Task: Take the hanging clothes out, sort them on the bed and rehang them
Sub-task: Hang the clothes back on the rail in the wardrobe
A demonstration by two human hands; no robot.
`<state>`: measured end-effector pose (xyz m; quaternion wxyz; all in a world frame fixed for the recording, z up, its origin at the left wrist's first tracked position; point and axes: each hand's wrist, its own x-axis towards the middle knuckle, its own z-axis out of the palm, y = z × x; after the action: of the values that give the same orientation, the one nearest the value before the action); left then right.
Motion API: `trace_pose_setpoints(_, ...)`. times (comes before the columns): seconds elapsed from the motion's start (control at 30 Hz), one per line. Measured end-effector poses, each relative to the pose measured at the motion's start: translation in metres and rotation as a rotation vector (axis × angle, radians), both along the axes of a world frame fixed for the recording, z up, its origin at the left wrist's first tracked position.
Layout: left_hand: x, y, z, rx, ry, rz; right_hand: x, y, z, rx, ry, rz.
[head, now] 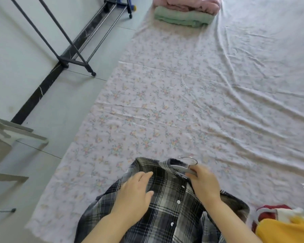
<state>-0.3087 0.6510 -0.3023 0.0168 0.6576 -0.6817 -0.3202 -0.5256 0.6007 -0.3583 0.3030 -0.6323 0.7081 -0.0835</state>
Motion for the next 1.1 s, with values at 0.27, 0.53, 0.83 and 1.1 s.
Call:
trace_pose_setpoints(0.27, 0.044, 0.082, 0.089, -0.419, 0.028, 0.059, 0.093, 0.098, 0.164, -0.207, -0.197, 0.146)
trace_pose_setpoints(0.53, 0.157, 0.252, 0.183, -0.833, 0.074, 0.361, 0.223, 0.224, 0.295, -0.245, -0.232, 0.476)
trace_pose_setpoints(0.83, 0.303, 0.481, 0.238, -0.974, -0.106, 0.796, 0.402, 0.388, 0.344, -0.513, -0.298, 1.064)
trace_pose_setpoints(1.1, 0.402, 0.651, 0.283, -1.079, -0.361, 1.136, 0.564, 0.507, 0.369, -1.059, -0.520, 1.498)
